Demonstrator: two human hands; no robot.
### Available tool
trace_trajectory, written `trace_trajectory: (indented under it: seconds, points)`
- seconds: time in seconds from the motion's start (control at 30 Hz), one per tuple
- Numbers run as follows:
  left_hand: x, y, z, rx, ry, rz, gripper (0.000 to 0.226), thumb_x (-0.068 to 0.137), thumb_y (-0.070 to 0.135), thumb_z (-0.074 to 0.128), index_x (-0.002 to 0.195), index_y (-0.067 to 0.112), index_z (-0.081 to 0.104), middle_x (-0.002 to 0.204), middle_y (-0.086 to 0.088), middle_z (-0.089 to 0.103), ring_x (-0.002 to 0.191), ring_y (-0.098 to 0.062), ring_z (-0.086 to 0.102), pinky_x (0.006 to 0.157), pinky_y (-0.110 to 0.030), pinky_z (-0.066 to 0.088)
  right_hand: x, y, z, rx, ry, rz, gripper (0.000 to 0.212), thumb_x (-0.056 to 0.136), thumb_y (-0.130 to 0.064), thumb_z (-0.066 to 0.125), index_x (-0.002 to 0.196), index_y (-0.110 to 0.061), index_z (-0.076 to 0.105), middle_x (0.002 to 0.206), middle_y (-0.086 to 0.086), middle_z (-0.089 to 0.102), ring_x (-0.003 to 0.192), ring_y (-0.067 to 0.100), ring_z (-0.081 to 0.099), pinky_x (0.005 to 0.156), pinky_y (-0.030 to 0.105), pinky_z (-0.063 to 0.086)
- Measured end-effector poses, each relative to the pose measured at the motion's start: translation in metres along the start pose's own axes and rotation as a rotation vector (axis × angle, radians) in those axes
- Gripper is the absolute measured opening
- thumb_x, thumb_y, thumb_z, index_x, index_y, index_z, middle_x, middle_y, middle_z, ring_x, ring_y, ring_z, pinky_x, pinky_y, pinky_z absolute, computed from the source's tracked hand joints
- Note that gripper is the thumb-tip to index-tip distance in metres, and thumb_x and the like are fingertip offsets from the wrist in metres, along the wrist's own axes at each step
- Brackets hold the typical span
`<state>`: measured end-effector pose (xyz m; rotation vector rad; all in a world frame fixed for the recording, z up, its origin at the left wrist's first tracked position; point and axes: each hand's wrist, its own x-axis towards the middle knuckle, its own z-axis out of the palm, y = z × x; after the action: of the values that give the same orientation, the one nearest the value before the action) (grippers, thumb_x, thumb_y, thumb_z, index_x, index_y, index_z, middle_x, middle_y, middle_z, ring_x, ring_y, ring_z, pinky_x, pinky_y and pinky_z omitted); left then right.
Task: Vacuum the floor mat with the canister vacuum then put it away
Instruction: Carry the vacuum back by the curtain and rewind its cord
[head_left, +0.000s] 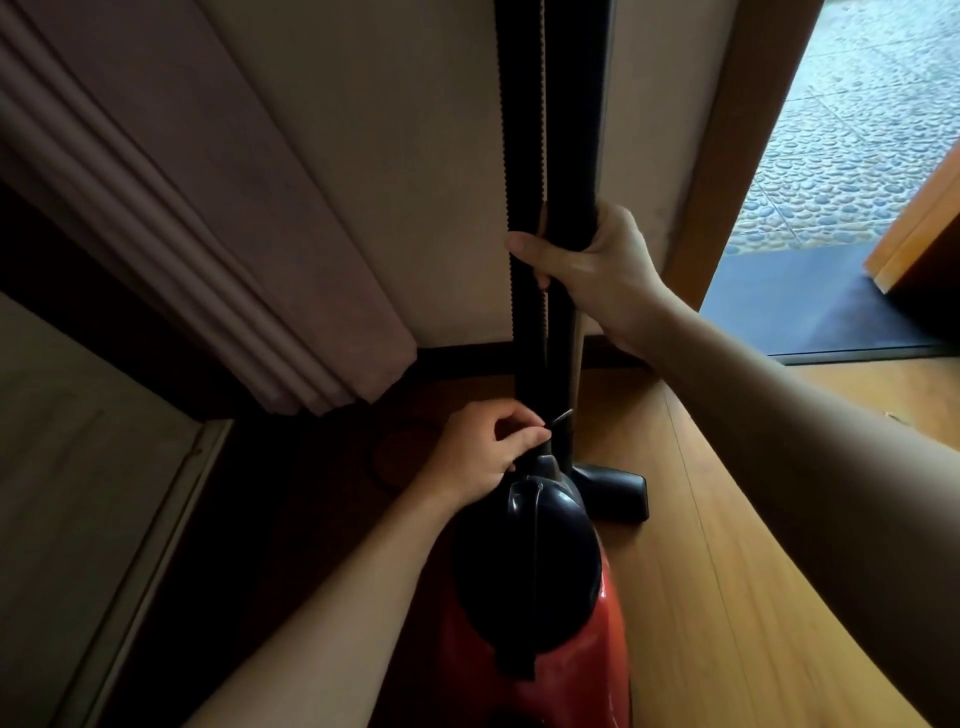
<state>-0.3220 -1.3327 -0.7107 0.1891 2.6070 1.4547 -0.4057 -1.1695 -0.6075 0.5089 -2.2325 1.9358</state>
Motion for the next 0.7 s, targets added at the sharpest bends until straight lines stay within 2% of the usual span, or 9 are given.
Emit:
trace_trajectory:
  seconds: [0.07, 0.17, 0.23, 0.3, 0.37, 0.43, 0.53, 0.57, 0.7]
  points:
    - [0.007, 0.015, 0.006, -0.038, -0.048, 0.033, 0.005, 0.090, 0.019, 0.071, 0.091, 0.023, 0.074, 0.079, 0.005, 0.073, 0.073, -0.006, 0.068, 0.069, -0.027, 0.057, 0.000, -0.001, 0.001, -0.008, -0.002, -0.002, 0.040, 0.088, -0.027, 0.077, 0.087, 0.010, 0.061, 0.074, 0.023, 0.065, 0.075, 0.039, 0.065, 0.080, 0.051, 0.056]
    - [0.006, 0.016, 0.001, -0.042, -0.169, 0.014, 0.015, 0.096, 0.020, 0.062, 0.103, 0.016, 0.074, 0.094, 0.000, 0.076, 0.089, -0.014, 0.071, 0.085, -0.030, 0.057, 0.001, -0.001, 0.001, -0.010, -0.007, -0.001, 0.041, 0.088, -0.026, 0.077, 0.089, 0.011, 0.060, 0.075, 0.023, 0.066, 0.074, 0.038, 0.065, 0.080, 0.049, 0.056]
    - [-0.001, 0.002, -0.010, -0.001, -0.182, 0.003, 0.016, 0.097, 0.018, 0.061, 0.106, 0.015, 0.073, 0.098, 0.001, 0.076, 0.091, -0.007, 0.069, 0.089, -0.025, 0.054, 0.001, 0.000, 0.000, -0.002, -0.014, 0.013, 0.040, 0.088, -0.025, 0.078, 0.090, 0.011, 0.061, 0.076, 0.025, 0.066, 0.075, 0.038, 0.065, 0.079, 0.046, 0.057]
    - [-0.010, -0.019, -0.021, 0.060, -0.146, -0.013, 0.015, 0.095, 0.019, 0.063, 0.107, 0.019, 0.073, 0.101, 0.007, 0.074, 0.095, 0.005, 0.065, 0.091, -0.018, 0.048, -0.001, 0.001, -0.002, -0.022, -0.029, 0.031, 0.036, 0.087, -0.022, 0.078, 0.090, 0.009, 0.062, 0.078, 0.023, 0.067, 0.078, 0.035, 0.067, 0.078, 0.040, 0.057]
    - [-0.019, -0.037, -0.034, 0.087, -0.139, -0.072, 0.015, 0.096, 0.018, 0.063, 0.107, 0.022, 0.072, 0.102, 0.012, 0.071, 0.096, 0.011, 0.061, 0.089, -0.010, 0.042, -0.005, 0.004, -0.003, -0.049, -0.048, 0.055, 0.030, 0.087, -0.021, 0.078, 0.091, 0.005, 0.063, 0.078, 0.015, 0.068, 0.078, 0.027, 0.069, 0.079, 0.034, 0.058]
    - [-0.027, -0.051, -0.044, 0.096, -0.187, -0.130, 0.018, 0.096, 0.014, 0.062, 0.102, 0.028, 0.071, 0.101, 0.019, 0.071, 0.098, 0.012, 0.061, 0.088, -0.005, 0.040, -0.009, 0.010, -0.002, -0.060, -0.060, 0.076, 0.027, 0.087, -0.019, 0.079, 0.092, 0.002, 0.063, 0.079, 0.007, 0.068, 0.078, 0.019, 0.070, 0.079, 0.032, 0.058]
    - [-0.041, -0.061, -0.053, 0.145, -0.325, -0.167, 0.036, 0.095, 0.003, 0.060, 0.099, 0.038, 0.065, 0.093, 0.043, 0.065, 0.098, 0.020, 0.058, 0.088, -0.001, 0.038, -0.014, 0.019, -0.001, -0.055, -0.047, 0.118, 0.025, 0.085, -0.015, 0.080, 0.095, 0.001, 0.064, 0.085, 0.013, 0.071, 0.082, 0.022, 0.071, 0.077, 0.031, 0.058]
    - [-0.044, -0.063, -0.054, 0.144, -0.356, -0.171, 0.037, 0.095, 0.002, 0.060, 0.101, 0.038, 0.064, 0.093, 0.045, 0.064, 0.099, 0.021, 0.058, 0.089, -0.002, 0.039, -0.016, 0.021, -0.001, -0.051, -0.051, 0.125, 0.025, 0.086, -0.015, 0.080, 0.096, 0.002, 0.065, 0.089, 0.015, 0.072, 0.085, 0.024, 0.071, 0.076, 0.028, 0.057]
    - [-0.051, -0.066, -0.052, 0.119, -0.346, -0.134, 0.030, 0.096, 0.006, 0.060, 0.111, 0.032, 0.065, 0.107, 0.030, 0.066, 0.104, 0.018, 0.058, 0.093, -0.004, 0.039, -0.023, 0.028, 0.003, -0.050, -0.062, 0.133, 0.021, 0.089, -0.016, 0.076, 0.099, 0.000, 0.065, 0.087, 0.010, 0.072, 0.082, 0.015, 0.070, 0.071, 0.017, 0.054]
